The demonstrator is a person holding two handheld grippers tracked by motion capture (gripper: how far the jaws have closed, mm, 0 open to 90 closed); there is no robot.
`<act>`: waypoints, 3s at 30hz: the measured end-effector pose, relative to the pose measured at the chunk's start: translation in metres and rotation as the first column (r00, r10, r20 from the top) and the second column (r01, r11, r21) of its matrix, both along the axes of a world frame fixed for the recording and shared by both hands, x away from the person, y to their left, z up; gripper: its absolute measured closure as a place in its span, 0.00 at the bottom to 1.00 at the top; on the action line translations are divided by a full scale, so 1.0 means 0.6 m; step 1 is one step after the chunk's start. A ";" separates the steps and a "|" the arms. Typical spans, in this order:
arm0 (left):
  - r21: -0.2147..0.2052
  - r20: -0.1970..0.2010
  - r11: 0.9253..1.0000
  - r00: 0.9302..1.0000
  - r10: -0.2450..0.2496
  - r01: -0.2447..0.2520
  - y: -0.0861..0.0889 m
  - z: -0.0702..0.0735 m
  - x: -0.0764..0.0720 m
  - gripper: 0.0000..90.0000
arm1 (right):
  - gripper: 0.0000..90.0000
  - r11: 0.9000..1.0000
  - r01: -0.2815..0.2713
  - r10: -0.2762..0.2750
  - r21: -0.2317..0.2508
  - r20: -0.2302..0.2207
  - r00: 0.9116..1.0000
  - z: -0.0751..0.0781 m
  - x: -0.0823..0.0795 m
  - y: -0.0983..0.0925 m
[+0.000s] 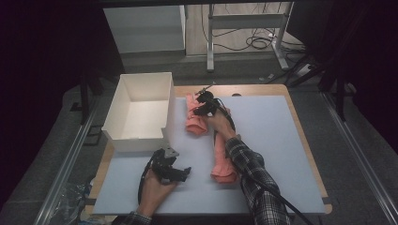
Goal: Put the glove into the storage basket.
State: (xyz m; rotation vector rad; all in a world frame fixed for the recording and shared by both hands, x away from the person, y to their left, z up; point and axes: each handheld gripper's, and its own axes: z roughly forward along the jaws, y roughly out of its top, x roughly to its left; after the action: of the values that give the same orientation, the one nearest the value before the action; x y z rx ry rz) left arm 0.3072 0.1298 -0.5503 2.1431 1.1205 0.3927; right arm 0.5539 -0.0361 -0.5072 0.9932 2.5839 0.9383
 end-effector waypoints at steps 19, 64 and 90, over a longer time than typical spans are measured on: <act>0.001 0.000 1.000 1.000 0.000 0.000 0.000 0.000 0.000 0.01 | 0.96 1.000 -0.013 0.013 0.005 0.052 0.999 0.034 -0.019 -0.009; 0.005 0.004 1.000 1.000 -0.002 0.002 0.000 0.000 0.001 0.01 | 0.96 0.979 -0.175 0.162 0.102 0.126 0.979 0.184 -0.164 -0.090; 0.006 0.002 1.000 1.000 -0.003 0.003 0.000 0.000 0.000 0.01 | 0.95 0.989 -0.113 0.105 0.096 0.083 0.991 0.169 -0.296 -0.211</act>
State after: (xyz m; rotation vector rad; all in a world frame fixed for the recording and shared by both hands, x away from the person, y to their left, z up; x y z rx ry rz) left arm 0.3073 0.1300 -0.5501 2.1487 1.1165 0.3976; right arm 0.3764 -0.1628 -0.4059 0.8284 2.5700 1.1213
